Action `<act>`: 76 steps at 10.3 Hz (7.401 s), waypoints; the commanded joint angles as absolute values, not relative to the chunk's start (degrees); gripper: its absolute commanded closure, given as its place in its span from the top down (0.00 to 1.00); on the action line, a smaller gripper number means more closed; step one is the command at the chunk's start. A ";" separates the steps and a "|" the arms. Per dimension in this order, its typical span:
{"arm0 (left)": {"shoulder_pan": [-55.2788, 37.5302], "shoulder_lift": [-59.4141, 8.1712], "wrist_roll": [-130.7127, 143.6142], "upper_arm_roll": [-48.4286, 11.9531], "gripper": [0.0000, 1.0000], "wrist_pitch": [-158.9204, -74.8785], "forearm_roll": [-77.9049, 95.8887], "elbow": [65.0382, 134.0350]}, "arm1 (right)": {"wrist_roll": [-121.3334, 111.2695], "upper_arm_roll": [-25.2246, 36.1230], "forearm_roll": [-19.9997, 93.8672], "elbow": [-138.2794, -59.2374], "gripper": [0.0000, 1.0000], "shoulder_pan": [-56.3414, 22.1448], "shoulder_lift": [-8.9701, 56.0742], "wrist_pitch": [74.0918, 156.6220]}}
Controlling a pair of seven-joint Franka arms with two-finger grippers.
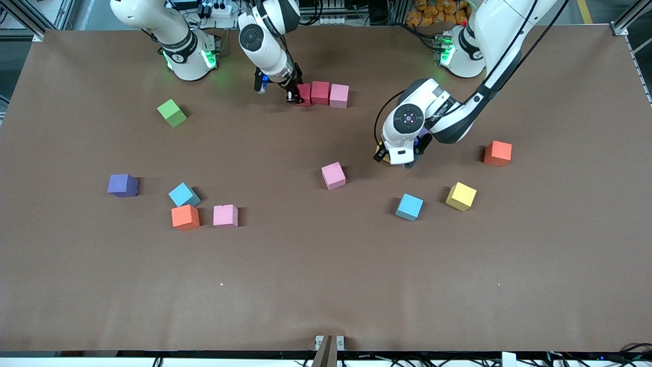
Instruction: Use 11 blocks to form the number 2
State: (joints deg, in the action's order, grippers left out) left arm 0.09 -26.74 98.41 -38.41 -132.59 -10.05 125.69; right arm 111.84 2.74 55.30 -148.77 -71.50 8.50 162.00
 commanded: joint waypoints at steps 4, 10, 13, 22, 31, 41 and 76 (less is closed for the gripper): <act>0.35 -27.16 99.67 -37.79 0.72 -133.68 -12.39 125.86 | 112.15 2.90 57.83 -148.27 0.05 -74.44 8.96 163.83; -0.52 -27.77 98.26 -37.62 0.47 -133.51 -14.68 124.28 | 112.24 2.99 57.74 -147.40 0.60 -76.64 10.36 163.74; -3.49 -30.49 96.59 -37.88 0.47 -133.42 -14.50 119.99 | 112.15 2.99 57.31 -146.95 1.00 -76.99 10.90 163.65; -12.66 -30.59 80.18 -39.72 0.46 -128.76 -14.68 117.42 | 112.06 3.16 56.78 -148.00 1.00 -79.72 8.97 163.83; -15.45 -30.59 65.04 -41.22 0.41 -127.44 -14.77 116.81 | 111.62 3.60 53.80 -149.33 1.00 -77.44 5.36 163.65; -19.77 -35.51 70.13 -40.78 0.37 -131.48 -15.20 115.58 | 111.27 3.69 30.47 -149.15 1.00 -58.67 -0.95 150.42; -17.78 -26.99 74.89 -40.43 1.00 -105.65 -11.42 99.93 | 2.11 2.81 9.49 -100.20 1.00 -17.93 33.92 134.47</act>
